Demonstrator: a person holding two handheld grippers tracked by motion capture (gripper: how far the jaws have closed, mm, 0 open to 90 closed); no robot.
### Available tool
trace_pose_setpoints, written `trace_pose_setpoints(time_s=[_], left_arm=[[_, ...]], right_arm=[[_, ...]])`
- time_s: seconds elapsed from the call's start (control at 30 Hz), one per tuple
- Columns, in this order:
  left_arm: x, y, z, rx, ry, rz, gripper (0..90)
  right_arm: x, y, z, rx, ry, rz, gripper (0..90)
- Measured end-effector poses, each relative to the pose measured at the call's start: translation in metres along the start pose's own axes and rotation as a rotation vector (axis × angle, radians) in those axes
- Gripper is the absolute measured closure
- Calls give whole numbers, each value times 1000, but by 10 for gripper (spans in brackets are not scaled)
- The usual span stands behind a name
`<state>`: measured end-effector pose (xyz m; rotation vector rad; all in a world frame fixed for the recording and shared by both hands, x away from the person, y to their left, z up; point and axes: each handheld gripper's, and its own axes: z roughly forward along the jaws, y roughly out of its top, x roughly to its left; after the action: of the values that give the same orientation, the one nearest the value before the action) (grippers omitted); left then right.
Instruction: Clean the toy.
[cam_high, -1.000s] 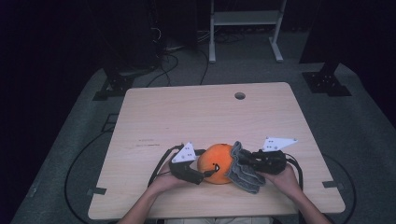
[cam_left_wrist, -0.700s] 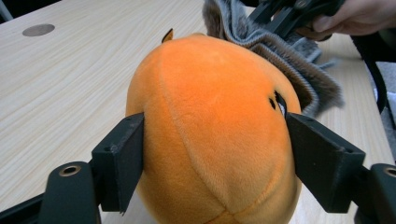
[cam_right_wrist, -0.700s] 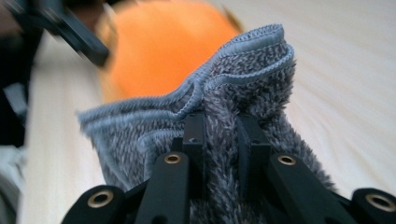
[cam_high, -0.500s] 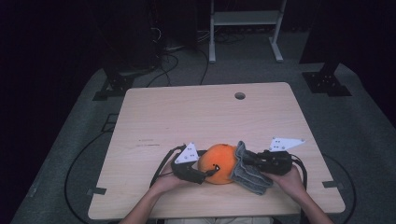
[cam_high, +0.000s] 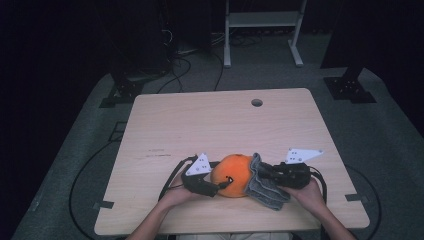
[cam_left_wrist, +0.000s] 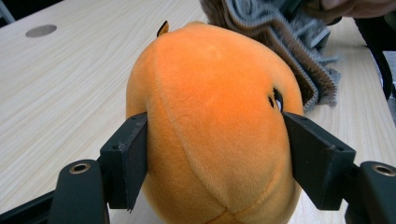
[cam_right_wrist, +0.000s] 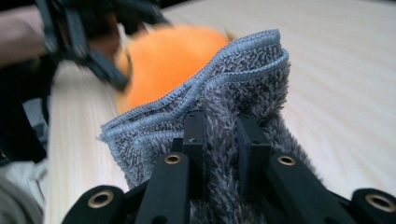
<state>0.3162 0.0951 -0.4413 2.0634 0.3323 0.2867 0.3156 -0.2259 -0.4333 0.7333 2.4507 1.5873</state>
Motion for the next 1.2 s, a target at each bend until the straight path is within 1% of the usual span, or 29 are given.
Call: trace_pose_setpoints(time_s=[0.07,0.1,0.13,0.23,0.27,0.3,0.33,0.37,0.4,0.43,0.47,0.5,0.53,0.57,0.6,0.63,0.67,0.7,0.73,0.77,0.8,0.87,0.9,0.93,0.97,1.0,1.07,1.13,1.2], left_arm=[[-2,0,0,1,-2,16,282],[-2,0,0,1,-2,16,286],[-2,-1,-1,3,-7,22,287],[0,-1,-2,5,-9,6,274],[3,-1,-2,7,-14,-37,230],[3,-1,-2,7,-14,-37,174],[8,-1,0,5,-23,-118,130],[8,-1,0,5,-23,-118,99],[10,-1,3,10,-38,-147,104],[10,-1,3,10,-38,-147,147],[6,0,2,-1,-22,-94,187],[6,0,2,-1,-22,-94,216],[3,1,3,-6,-16,-75,230],[3,1,3,-6,-16,-75,237],[1,2,2,-5,-7,-47,243],[-1,3,2,-6,-4,-30,249],[-3,3,3,-10,0,-10,258],[-3,3,3,-10,0,-10,262],[-5,4,3,-11,3,17,268],[-8,5,4,-17,6,38,273],[-15,7,5,-21,17,95,275],[-20,8,5,-17,21,148,283],[-20,8,5,-17,21,148,285],[-22,8,4,-3,29,167,289],[-22,8,4,-3,29,167,292],[-21,7,4,-7,28,151,294],[-19,6,4,-13,20,134,295],[-18,6,5,-20,16,128,295],[-18,6,5,-21,15,134,295]], right_arm=[[2,10,4,-12,10,-21,756],[2,10,4,-12,10,-21,756],[0,19,10,-15,13,-37,756],[-5,23,15,-9,22,-22,756],[-8,21,20,-8,25,-8,758],[-6,19,21,-7,23,-14,758],[-4,18,21,-8,16,-25,759],[-4,18,21,-8,16,-25,759],[-2,15,19,-3,12,-32,759],[-2,15,19,-3,12,-32,759],[-5,14,15,6,8,-22,758],[-8,12,12,11,7,-7,759],[-11,10,10,17,-2,1,759],[-15,7,8,28,-17,6,759],[-18,5,6,42,-30,19,759],[-21,3,4,45,-31,33,759],[-22,3,1,31,-22,47,759],[-22,3,1,31,-22,47,759],[-18,8,-4,-23,7,51,759],[-13,13,-4,-52,33,44,760],[-8,19,-4,-59,56,29,759],[3,30,1,-60,74,-25,760],[3,30,1,-60,74,-25,760],[7,35,8,-33,68,-59,760],[7,35,8,-33,68,-59,760],[1,32,11,-28,63,-44,762],[-9,23,8,-28,42,-5,763],[-18,13,3,-26,14,34,763],[-22,6,-2,-13,-7,60,764]])
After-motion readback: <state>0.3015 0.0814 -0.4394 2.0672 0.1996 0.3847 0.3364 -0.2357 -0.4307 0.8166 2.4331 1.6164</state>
